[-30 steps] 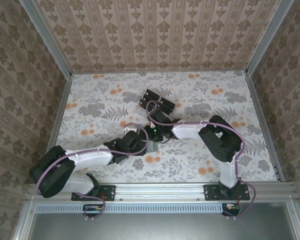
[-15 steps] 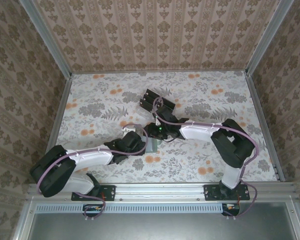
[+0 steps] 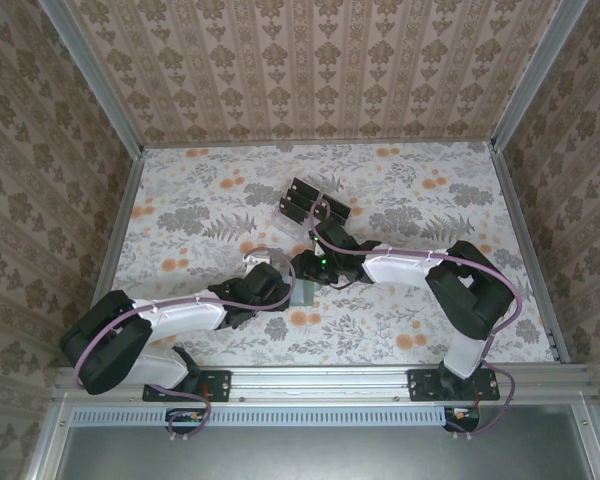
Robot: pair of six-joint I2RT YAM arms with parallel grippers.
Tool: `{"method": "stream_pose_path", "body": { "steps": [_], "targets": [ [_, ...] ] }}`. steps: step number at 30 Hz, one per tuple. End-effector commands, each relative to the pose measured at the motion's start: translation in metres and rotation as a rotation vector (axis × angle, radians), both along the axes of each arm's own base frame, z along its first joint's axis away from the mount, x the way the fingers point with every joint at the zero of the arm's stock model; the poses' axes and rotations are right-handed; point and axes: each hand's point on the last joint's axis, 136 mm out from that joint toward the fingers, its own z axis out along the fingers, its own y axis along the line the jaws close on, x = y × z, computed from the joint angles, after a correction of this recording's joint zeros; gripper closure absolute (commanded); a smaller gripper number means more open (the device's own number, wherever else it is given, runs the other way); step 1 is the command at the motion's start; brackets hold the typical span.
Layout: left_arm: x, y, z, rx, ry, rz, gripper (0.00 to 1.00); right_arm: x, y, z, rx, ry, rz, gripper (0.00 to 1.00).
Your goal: Put the credit cards into the card holder
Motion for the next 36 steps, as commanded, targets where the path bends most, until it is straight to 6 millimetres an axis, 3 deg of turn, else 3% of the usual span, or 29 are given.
{"method": "stream_pose_path", "body": {
  "steps": [1, 15, 30, 36],
  "targets": [
    [-0.005, 0.008, -0.008, 0.032, 0.014, 0.018, 0.00, 0.004, 0.006, -0.003, 0.002, 0.000, -0.005, 0.55],
    [-0.004, 0.008, -0.007, 0.030, 0.012, 0.017, 0.00, 0.008, 0.016, -0.020, -0.012, 0.026, 0.018, 0.55],
    [-0.003, 0.006, -0.005, 0.020, 0.008, 0.013, 0.00, 0.013, 0.032, -0.015, 0.035, 0.029, 0.043, 0.55],
    [0.000, 0.005, 0.006, 0.009, -0.011, 0.013, 0.00, 0.010, 0.037, -0.010, 0.069, 0.038, 0.056, 0.56]
  ]
}}
